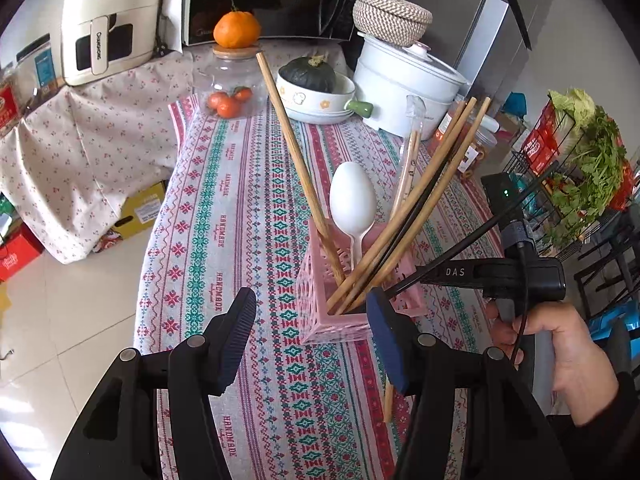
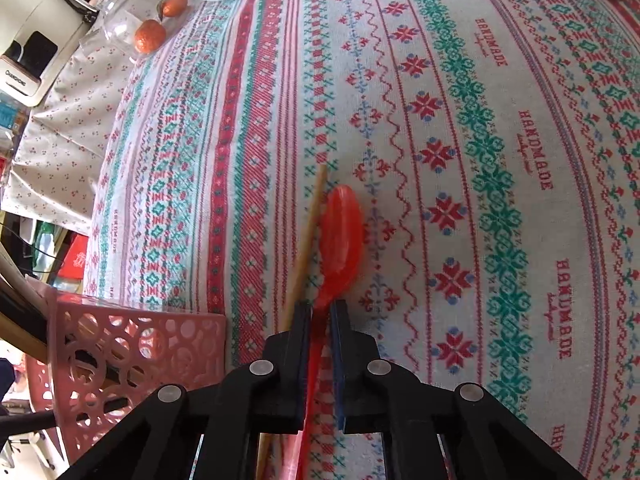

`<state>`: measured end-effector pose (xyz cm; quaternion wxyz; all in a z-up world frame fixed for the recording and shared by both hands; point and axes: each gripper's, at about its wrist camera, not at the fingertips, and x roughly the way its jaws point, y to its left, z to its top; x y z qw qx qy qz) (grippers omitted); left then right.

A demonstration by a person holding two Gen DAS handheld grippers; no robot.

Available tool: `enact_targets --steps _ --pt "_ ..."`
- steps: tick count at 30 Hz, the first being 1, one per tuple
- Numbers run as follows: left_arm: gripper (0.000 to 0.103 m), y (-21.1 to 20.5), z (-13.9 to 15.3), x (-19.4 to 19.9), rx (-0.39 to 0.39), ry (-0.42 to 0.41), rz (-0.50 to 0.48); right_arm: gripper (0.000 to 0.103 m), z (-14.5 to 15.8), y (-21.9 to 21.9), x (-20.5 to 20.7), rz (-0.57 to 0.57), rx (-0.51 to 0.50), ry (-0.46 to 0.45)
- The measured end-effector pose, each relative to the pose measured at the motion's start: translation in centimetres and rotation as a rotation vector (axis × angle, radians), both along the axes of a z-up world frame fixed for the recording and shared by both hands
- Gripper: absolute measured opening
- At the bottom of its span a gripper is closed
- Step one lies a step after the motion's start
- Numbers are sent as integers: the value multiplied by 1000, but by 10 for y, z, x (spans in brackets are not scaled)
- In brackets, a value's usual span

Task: Organize utensils
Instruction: 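Grasp the red spoon with the right tool while the left tool moves toward a wooden chopstick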

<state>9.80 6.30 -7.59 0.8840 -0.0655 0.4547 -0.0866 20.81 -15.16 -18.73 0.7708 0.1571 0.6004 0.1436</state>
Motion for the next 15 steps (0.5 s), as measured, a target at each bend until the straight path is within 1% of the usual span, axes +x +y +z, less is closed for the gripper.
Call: enact_targets --steps 3,5,8,10,12,15 --pt "60 -14 6 -15 45 -36 -49 5 5 -18 -9 -9 -33 -8" --pt "60 -28 8 -27 86 -53 -89 5 7 -33 -15 -28 -37 0" --pt "60 -57 5 -48 114 -61 -169 5 16 -62 -28 -62 -36 -6" --pt "60 -83 -4 -60 141 -51 -234 5 22 -82 -37 -81 -32 -13" --pt "60 -114 -18 -67 184 -28 -302 5 29 -99 -46 -94 -37 -27" --pt "60 -157 -39 -70 238 2 -354 5 38 -125 -59 -112 -37 -47"
